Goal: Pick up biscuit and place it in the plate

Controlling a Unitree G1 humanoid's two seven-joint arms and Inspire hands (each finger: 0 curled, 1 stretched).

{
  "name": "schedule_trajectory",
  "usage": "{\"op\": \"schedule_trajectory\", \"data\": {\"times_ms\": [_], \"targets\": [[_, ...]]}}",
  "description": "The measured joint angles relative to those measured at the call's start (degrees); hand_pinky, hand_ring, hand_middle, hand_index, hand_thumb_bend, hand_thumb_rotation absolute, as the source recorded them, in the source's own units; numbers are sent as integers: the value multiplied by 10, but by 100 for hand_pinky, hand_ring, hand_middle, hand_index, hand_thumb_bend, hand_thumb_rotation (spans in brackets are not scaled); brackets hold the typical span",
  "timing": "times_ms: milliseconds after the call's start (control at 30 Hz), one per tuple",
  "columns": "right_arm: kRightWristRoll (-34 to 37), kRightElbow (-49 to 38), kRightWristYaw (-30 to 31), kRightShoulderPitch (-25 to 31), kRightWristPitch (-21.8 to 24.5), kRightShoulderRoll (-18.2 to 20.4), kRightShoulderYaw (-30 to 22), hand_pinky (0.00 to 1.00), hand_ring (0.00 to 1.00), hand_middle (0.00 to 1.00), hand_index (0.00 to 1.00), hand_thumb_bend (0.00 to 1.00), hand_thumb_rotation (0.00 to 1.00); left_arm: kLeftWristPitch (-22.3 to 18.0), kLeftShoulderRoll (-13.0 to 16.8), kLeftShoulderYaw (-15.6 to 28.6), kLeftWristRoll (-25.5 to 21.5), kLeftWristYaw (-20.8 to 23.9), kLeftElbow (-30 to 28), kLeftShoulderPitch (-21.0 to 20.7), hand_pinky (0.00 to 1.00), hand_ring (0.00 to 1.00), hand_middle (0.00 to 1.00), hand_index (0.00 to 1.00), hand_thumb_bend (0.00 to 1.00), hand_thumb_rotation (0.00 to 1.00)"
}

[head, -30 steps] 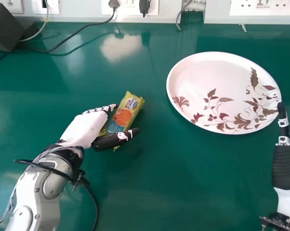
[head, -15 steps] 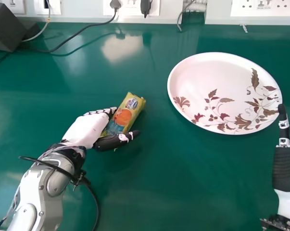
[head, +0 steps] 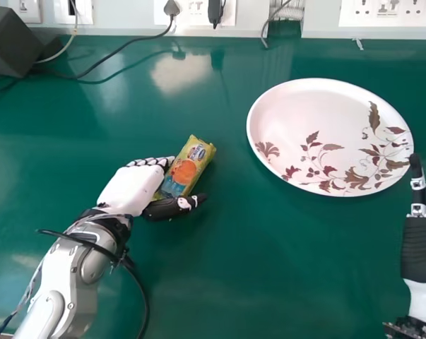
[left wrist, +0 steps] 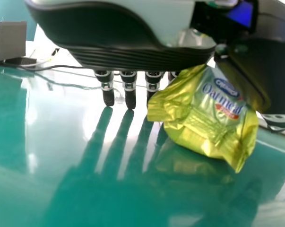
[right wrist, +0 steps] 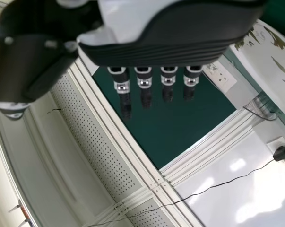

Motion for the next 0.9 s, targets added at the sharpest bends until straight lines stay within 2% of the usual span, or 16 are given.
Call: {"op": "schedule_trajectory", "data": {"times_ms": [300,367,633,900], "targets": [[0,-8,-7,1,0,3,0,99,100,99,83,99,25,-2,12,-15,9,1,44,-37,100,100,100,100,100,60],[0,-8,-7,0,0,3,0,95,100,97,82,100,25,-5,19,-18,10,1,53,-47,100,100,100,100,100,60],[-2,-4,-6,-1,-1,3,-1,87,97,95,83,99,23,-13,39,-25,10,5,92,-84,100,100,100,100,100,59],[-5,2,-6,-2,-7,3,-1,78,88,91,75,97,23,-21,61,-39,10,3,125,-119,100,100,100,100,100,61]]}}
